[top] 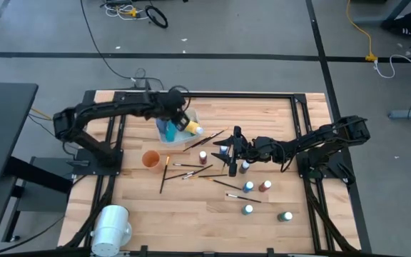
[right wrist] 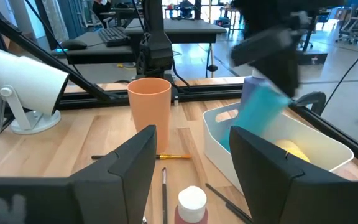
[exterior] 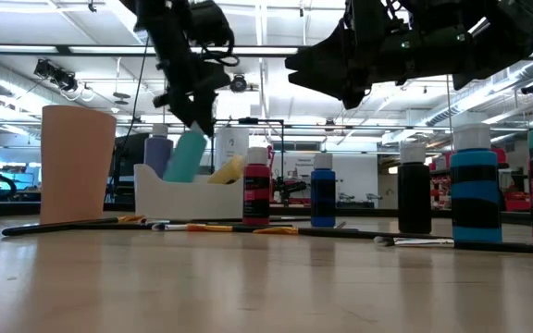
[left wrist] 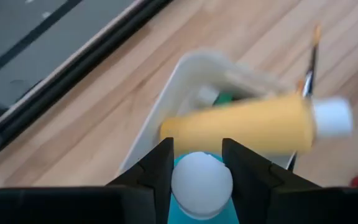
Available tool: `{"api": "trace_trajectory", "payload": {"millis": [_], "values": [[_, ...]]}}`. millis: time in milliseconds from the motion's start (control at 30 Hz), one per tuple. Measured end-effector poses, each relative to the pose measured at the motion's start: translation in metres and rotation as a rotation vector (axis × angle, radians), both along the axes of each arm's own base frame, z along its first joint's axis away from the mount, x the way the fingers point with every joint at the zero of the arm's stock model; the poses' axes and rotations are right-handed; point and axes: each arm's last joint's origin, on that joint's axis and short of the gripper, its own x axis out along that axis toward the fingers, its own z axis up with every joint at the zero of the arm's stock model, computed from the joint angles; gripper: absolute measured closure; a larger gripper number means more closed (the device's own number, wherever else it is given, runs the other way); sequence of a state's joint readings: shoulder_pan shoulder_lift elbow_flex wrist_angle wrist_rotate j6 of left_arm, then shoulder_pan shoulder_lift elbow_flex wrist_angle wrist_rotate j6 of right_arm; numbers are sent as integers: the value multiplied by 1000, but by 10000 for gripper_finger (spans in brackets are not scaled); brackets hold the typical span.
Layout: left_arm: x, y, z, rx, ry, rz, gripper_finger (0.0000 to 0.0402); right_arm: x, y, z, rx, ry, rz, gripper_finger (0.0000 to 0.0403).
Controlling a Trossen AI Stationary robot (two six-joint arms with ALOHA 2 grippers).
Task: Pick & Place Paint Supplies
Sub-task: Adjust the large paint bottles in the white bin
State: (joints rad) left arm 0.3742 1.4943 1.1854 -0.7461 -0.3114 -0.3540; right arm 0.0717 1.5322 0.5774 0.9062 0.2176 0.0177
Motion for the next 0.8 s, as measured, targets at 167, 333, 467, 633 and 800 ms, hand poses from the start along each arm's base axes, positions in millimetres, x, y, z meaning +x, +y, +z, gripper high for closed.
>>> {"api": "trace_trajectory", "payload": {"millis": [167,333,467,633,800], "values": [[4,-35,-1,64,63,2,270,0,0,0,19,-1,0,198],[7,-55,-1,101,53,41,271,0,0,0,26,-1,0,198],[1,-66,-4,72,92,79,270,0,0,0,26,-1,0,198],[-6,-74,-5,78,154,116,251,0,0,0,26,-1,0,198],[-8,-74,-5,85,177,108,249,0,0,0,26,-1,0,198]]}}
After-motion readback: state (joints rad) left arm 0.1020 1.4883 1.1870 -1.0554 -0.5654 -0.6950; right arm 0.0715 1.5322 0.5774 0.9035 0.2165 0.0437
